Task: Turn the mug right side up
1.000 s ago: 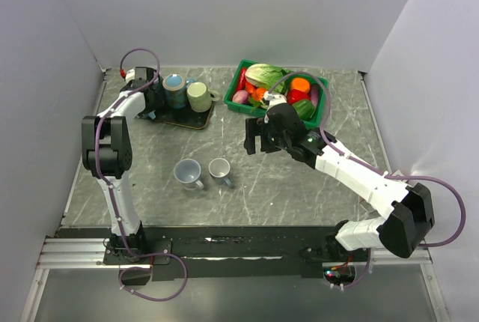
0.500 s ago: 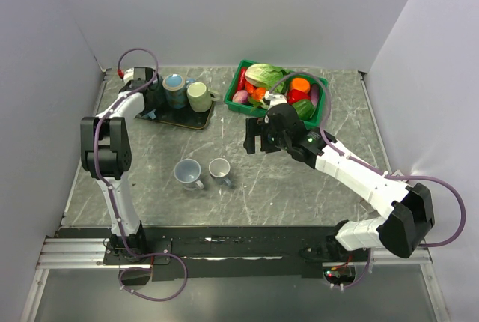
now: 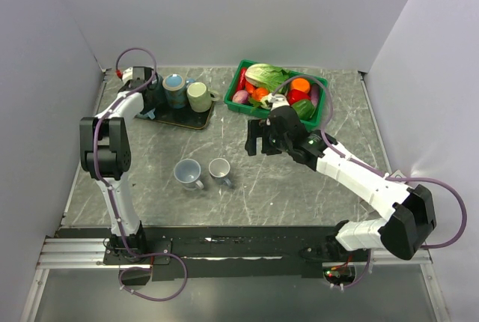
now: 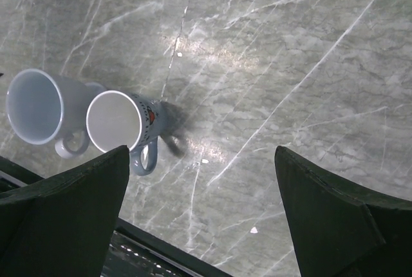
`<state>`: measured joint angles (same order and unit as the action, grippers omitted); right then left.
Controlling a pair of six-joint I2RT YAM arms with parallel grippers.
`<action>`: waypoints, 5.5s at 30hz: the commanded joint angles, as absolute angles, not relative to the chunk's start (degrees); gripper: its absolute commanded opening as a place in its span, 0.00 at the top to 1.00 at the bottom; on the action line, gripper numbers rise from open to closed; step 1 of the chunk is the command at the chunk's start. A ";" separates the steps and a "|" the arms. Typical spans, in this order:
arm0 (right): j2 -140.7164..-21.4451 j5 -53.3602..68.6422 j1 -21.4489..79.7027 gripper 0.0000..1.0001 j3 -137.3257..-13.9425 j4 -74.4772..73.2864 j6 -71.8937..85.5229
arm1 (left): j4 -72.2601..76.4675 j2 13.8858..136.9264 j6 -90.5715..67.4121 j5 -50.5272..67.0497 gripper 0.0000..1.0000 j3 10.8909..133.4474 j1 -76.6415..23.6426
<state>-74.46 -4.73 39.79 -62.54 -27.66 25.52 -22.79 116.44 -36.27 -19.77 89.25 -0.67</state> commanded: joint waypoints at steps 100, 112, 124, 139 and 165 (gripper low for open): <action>-77.97 25.67 34.63 1.00 -79.37 29.71 55.30 | 44.13 68.91 -70.85 38.50 0.71 66.62 -22.15; -69.18 10.84 34.63 1.00 -80.24 11.09 37.64 | 10.49 70.92 -50.39 33.58 0.04 76.98 -22.15; -62.32 -1.84 34.54 1.00 -77.97 -11.85 23.65 | -19.06 76.02 -39.46 8.63 0.04 85.69 -21.97; -59.41 -15.95 48.14 1.00 -61.09 -23.29 20.66 | -24.78 80.77 -39.81 3.43 0.04 88.94 -21.27; -78.48 -24.17 58.01 1.00 -57.30 -26.36 33.39 | -30.23 78.31 -39.11 0.18 0.04 86.48 -19.78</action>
<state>-77.58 -20.97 57.12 -52.97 -30.68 30.26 -28.99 81.14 -40.07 1.56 86.19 -20.40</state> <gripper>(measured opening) 0.254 0.966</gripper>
